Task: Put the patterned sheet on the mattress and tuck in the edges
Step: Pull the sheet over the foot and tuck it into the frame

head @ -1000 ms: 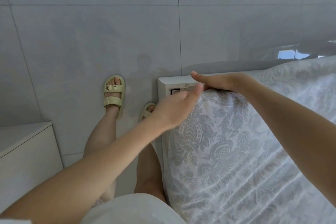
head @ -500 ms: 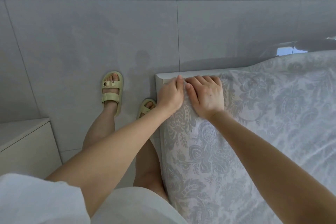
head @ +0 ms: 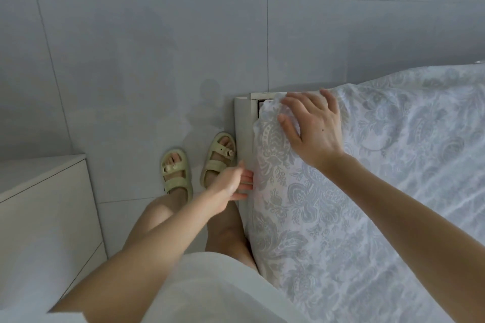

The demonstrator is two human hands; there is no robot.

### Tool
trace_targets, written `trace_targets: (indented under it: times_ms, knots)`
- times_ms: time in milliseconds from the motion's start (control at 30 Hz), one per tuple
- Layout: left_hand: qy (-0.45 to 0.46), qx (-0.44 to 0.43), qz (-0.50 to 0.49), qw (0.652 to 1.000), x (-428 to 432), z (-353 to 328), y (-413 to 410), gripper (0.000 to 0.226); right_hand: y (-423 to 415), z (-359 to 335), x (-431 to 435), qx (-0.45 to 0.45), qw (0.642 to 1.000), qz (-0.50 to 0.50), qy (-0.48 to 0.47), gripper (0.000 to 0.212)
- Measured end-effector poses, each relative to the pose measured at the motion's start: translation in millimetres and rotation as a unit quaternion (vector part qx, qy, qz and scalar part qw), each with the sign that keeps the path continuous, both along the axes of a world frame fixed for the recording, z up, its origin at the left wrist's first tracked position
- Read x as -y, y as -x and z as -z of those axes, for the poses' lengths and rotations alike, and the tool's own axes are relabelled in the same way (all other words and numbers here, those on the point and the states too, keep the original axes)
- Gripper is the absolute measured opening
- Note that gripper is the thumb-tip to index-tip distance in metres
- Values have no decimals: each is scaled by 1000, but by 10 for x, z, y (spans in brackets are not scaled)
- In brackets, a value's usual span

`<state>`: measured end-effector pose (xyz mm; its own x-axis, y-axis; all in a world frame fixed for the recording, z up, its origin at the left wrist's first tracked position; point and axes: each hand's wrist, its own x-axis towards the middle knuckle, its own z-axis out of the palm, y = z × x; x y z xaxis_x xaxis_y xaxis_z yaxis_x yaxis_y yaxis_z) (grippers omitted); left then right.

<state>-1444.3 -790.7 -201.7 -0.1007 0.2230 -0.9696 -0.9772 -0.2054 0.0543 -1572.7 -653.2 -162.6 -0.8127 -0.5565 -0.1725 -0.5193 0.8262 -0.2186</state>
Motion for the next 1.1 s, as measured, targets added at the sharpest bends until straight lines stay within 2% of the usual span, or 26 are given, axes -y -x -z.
trace_targets:
  times_ms: [100,233,367,467,600,700,833,867,900,967,1033,1100]
  knots:
    - [15,-12,-55,998,-79,73,-168,49,-257,35,-95,15,999,-16,-46,50]
    - [63,-46,-20,997,-139,254,-309,44,-407,165,-140,-6,998,-3,-58,56]
    - [13,-40,-66,997,-150,313,-520,47,-421,359,-116,-41,998,10,-35,54]
    - [-27,-37,-66,997,-181,307,-746,47,-439,480,-164,-83,996,7,-16,52]
    - [-35,-25,-88,995,-273,321,-936,45,-426,551,-189,-109,994,2,-11,51]
    - [-44,-24,-126,991,-352,343,-939,43,-436,530,-188,-104,994,0,-20,53]
    - [-85,-49,-151,984,-546,310,-954,41,-403,232,-165,-42,999,6,-32,54]
    - [-94,-47,-162,981,-593,301,-965,42,-412,127,-149,-57,998,3,-41,51]
    - [-101,-48,-172,979,-631,291,-960,42,-448,32,-130,-91,995,-17,-43,48]
    - [-102,-52,-178,977,-668,281,-914,44,-603,-76,-106,-125,985,-121,-16,38]
    - [-99,-47,-184,977,-662,322,-878,46,-814,-9,-152,-84,963,-254,-5,31]
    - [-96,-38,-191,976,-614,386,-902,55,-936,134,-203,-51,943,-328,-42,32]
